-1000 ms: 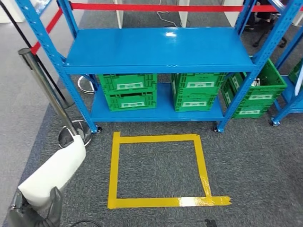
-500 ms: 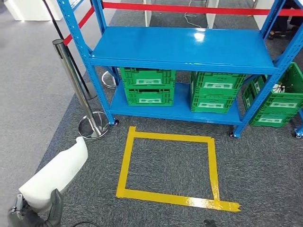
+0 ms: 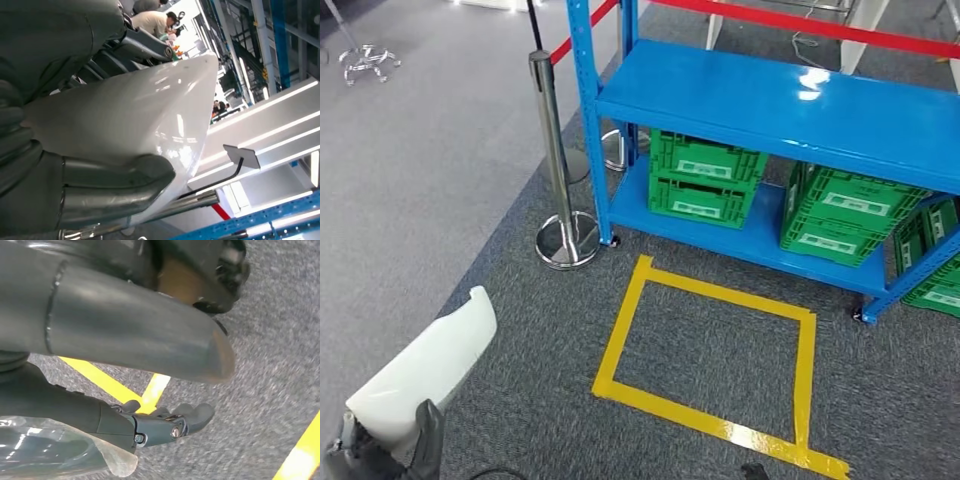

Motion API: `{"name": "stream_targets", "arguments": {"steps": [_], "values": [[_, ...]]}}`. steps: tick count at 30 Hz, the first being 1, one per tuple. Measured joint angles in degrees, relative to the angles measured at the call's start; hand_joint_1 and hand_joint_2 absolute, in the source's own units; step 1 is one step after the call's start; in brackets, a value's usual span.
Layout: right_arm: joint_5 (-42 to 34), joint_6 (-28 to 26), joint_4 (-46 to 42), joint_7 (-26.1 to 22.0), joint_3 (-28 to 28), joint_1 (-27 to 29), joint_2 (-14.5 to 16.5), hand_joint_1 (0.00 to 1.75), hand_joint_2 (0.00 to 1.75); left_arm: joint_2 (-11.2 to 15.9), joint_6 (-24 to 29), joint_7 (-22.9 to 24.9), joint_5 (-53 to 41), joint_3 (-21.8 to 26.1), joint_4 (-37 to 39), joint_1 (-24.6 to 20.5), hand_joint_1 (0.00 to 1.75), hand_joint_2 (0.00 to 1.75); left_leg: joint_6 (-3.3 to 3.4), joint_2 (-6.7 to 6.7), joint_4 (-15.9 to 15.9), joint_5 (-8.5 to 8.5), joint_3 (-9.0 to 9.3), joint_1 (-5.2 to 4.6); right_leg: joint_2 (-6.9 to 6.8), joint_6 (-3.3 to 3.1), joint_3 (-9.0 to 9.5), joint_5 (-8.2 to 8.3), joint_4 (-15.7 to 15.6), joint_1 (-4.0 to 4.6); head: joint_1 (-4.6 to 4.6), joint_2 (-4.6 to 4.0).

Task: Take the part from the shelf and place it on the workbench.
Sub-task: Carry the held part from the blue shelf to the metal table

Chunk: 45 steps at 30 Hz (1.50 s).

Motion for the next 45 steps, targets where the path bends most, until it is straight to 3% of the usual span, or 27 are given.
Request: {"name": "stream_targets", "arguments": {"steps": [2,3,4,6,8,10,12,14,17,19,20,22,23,25,27,28,30,32,33,34,35,36,38,40,42,43,45], "values": [[0.21,-0.07,0.01,0.14,0.01,0.21,0.0,0.0,0.0,0.01,0.0,0.0,0.03,0.15,-0.05,-0.07,1.75,1.75,0.51,-1.35,0.03,0.35,-0.46,-0.21,2.15,-0.03,-3.85,-3.25,8.02,0.1,0.15,0.0],[0.36,-0.12,0.01,0.19,0.03,0.35,0.0,0.0,0.0,0.02,0.0,0.0,0.02,0.23,-0.05,-0.07,1.75,1.75,0.63,-2.13,0.09,0.49,-0.62,-0.36,2.36,-0.08,-5.22,-3.69,10.68,0.17,0.14,0.0],[0.54,-0.19,0.01,0.21,0.07,0.45,0.0,0.0,0.0,0.02,0.0,0.0,0.02,0.32,-0.05,-0.06,1.75,1.75,0.68,-2.97,0.17,0.59,-0.72,-0.51,2.45,-0.19,-5.61,-2.98,11.19,0.25,0.14,0.0],[0.86,-0.36,0.01,0.24,0.18,0.47,0.0,0.0,0.0,0.02,0.0,0.0,0.02,0.52,-0.05,-0.07,1.75,1.75,0.63,-4.62,0.43,0.71,-0.78,-0.67,3.25,-0.64,-3.26,1.05,5.81,0.37,0.14,0.0],[1.03,-0.51,0.01,0.25,0.27,0.37,-0.05,0.0,0.0,0.02,0.0,0.0,0.02,0.68,-0.06,-0.15,1.75,1.75,0.39,-5.98,0.83,0.74,-1.02,-0.82,5.72,-1.23,0.21,3.91,-1.85,0.35,0.1,0.0],[1.1,-0.61,0.0,0.25,0.33,0.27,-0.11,0.0,0.0,0.02,0.0,0.0,0.02,0.75,-0.09,-0.19,1.75,1.75,-0.23,-7.18,1.13,0.98,-1.67,-0.74,7.01,-1.55,1.77,4.14,-5.16,0.37,0.06,0.0],[1.21,-0.73,-0.01,0.24,0.36,0.22,-0.03,0.0,0.0,0.02,0.0,0.0,0.03,0.79,-0.2,-0.13,1.75,1.75,-0.98,-8.21,1.28,1.34,-2.41,-0.57,5.87,-1.89,2.04,4.44,-5.62,0.25,0.1,0.0],[1.43,-0.92,-0.04,0.2,0.37,0.19,0.09,0.0,0.0,0.01,0.01,0.0,0.11,0.86,-0.43,-0.08,1.75,1.75,-1.71,-6.73,3.17,0.06,-3.54,-0.64,4.39,-2.37,2.15,4.92,-6.06,-0.11,-0.3,0.0],[1.7,-1.02,-0.08,0.21,0.39,0.37,0.15,0.0,0.0,0.02,0.0,0.0,0.58,0.95,-0.62,-0.34,1.75,1.75,-2.98,-2.84,13.37,-5.44,-8.15,-0.05,1.66,-2.54,2.17,5.02,-6.23,-0.22,-0.98,0.0],[1.78,-1.04,-0.08,0.25,0.4,0.5,0.15,0.0,0.0,0.02,0.0,0.0,0.75,1.02,-0.62,-0.31,1.75,1.75,-3.62,-2.14,17.35,-6.27,-9.85,0.63,-0.16,-2.4,2.18,4.89,-6.18,-0.28,-0.98,0.0],[1.86,-1.05,-0.08,0.26,0.4,0.48,0.16,0.0,0.0,0.01,0.0,0.0,0.78,1.06,-0.63,-0.25,1.75,1.75,-3.86,-1.9,16.06,-5.04,-9.11,0.92,-0.95,-2.26,2.25,4.8,-6.16,-0.35,-0.98,0.0],[2.1,-1.09,-0.09,0.28,0.41,0.36,0.21,0.0,0.0,-0.07,0.0,0.0,0.78,1.21,-0.72,-0.15,1.75,1.75,-4.12,-0.15,8.47,-1.26,-5.09,1.24,-2.24,-1.81,2.61,4.53,-6.16,-0.47,-0.99,0.0],[2.27,-1.13,-0.09,0.31,0.42,0.31,0.25,0.0,0.0,-0.13,0.0,0.0,0.78,1.32,-0.82,-0.16,1.75,1.75,-3.92,0.91,4.88,-0.01,-3.24,1.15,-2.8,-1.45,2.64,4.33,-6.13,-0.4,-1.03,0.0],[2.51,-1.22,-0.11,0.41,0.46,0.18,0.31,0.0,0.0,-0.28,0.0,0.0,0.82,1.67,-1.1,-0.1,1.75,1.75,-3.05,2.04,1.47,0.52,-1.69,0.81,-3.75,-0.63,2.76,4.0,-6.16,-0.15,-1.02,0.0],[2.62,-1.26,-0.12,0.49,0.56,0.02,0.37,0.0,0.0,-0.41,0.0,0.0,0.86,2.07,-1.31,0.11,1.75,1.75,-1.95,0.9,1.38,0.5,-1.93,0.6,-4.49,0.16,3.35,3.84,-6.38,-0.2,-0.97,0.0],[2.64,-1.26,-0.13,0.51,0.62,-0.06,0.42,0.0,0.0,-0.5,0.0,0.0,0.87,2.21,-1.42,0.23,1.75,1.75,-1.49,0.37,1.28,0.62,-1.97,0.63,-3.83,0.5,3.41,3.46,-6.18,-0.32,-0.93,0.0],[2.66,-1.25,-0.14,0.51,0.71,-0.1,0.5,0.0,0.0,-0.66,0.0,0.0,0.87,2.31,-1.64,0.26,1.75,1.75,-0.61,-0.72,1.02,0.94,-2.01,0.73,-0.83,0.73,1.86,0.93,-2.67,-0.41,-0.74,0.0],[2.66,-1.2,-0.15,0.55,0.71,0.1,0.5,0.0,0.0,-0.78,0.0,0.0,0.86,2.34,-1.73,0.16,1.75,1.75,-0.06,-1.9,1.01,1.0,-2.23,0.51,1.77,0.36,-2.15,-3.1,5.53,-0.18,-0.58,0.0],[2.67,-1.15,-0.15,0.57,0.7,0.25,0.5,0.0,0.0,-0.82,0.0,0.0,0.86,2.35,-1.73,0.14,1.75,1.75,0.09,-2.62,1.02,1.01,-2.29,0.34,2.18,0.15,-4.12,-4.37,9.35,-0.03,-0.57,0.0],[2.71,-1.11,-0.15,0.58,0.7,0.37,0.5,0.0,0.0,-0.85,0.0,0.0,0.85,2.37,-1.74,0.17,1.75,1.75,0.17,-3.4,1.04,1.02,-2.3,0.17,2.35,-0.08,-5.31,-4.44,11.3,0.1,-0.57,0.0],[2.76,-1.09,-0.15,0.59,0.7,0.43,0.5,0.0,0.0,-0.88,0.0,0.0,0.85,2.42,-1.74,0.2,1.75,1.75,0.19,-4.23,1.07,1.04,-2.26,0.02,2.5,-0.33,-5.39,-3.26,10.82,0.19,-0.58,0.0],[2.84,-1.07,-0.15,0.59,0.7,0.45,0.5,0.0,0.0,-0.9,0.0,0.0,0.85,2.48,-1.74,0.21,1.75,1.75,0.19,-5.09,1.11,1.04,-2.18,-0.09,2.87,-0.61,-4.39,-1.09,8.06,0.25,-0.59,0.0],[2.97,-1.06,-0.15,0.57,0.71,0.41,0.5,0.0,0.0,-0.97,0.0,0.0,0.86,2.64,-1.76,0.19,1.75,1.75,0.06,-6.71,1.38,0.97,-2.17,-0.3,5.34,-1.16,-1.12,3.1,0.06,0.19,-0.6,0.0],[3.05,-1.06,-0.15,0.54,0.72,0.38,0.5,0.0,0.0,-1.02,0.0,0.0,0.87,2.81,-1.83,0.21,1.75,1.75,-0.33,-8.13,1.75,0.98,-2.6,-0.31,7.32,-1.24,0.98,4.17,-4.38,0.13,-0.62,0.0],[3.11,-1.07,-0.15,0.49,0.71,0.36,0.52,0.0,0.0,-1.04,0.0,0.0,0.87,2.97,-1.93,0.3,1.75,1.75,-0.96,-9.54,1.89,1.24,-3.15,-0.14,6.6,-1.23,1.55,3.91,-4.97,0.16,-0.61,0.0],[3.13,-1.08,-0.17,0.47,0.7,0.34,0.56,0.0,0.0,-1.05,0.0,0.0,0.87,3.07,-1.98,0.39,1.75,1.75,-1.28,-9.4,2.12,1.15,-3.38,-0.15,5.86,-1.44,1.74,4.04,-5.1,0.13,-0.63,0.0],[3.15,-1.08,-0.2,0.4,0.7,0.28,0.67,0.0,0.0,-1.07,0.01,0.0,0.87,3.23,-2.13,0.41,1.75,1.75,-1.93,-6.74,5.05,-0.58,-4.76,-0.29,4.23,-1.99,2.03,4.23,-5.44,-0.06,-1.1,0.0]]}}
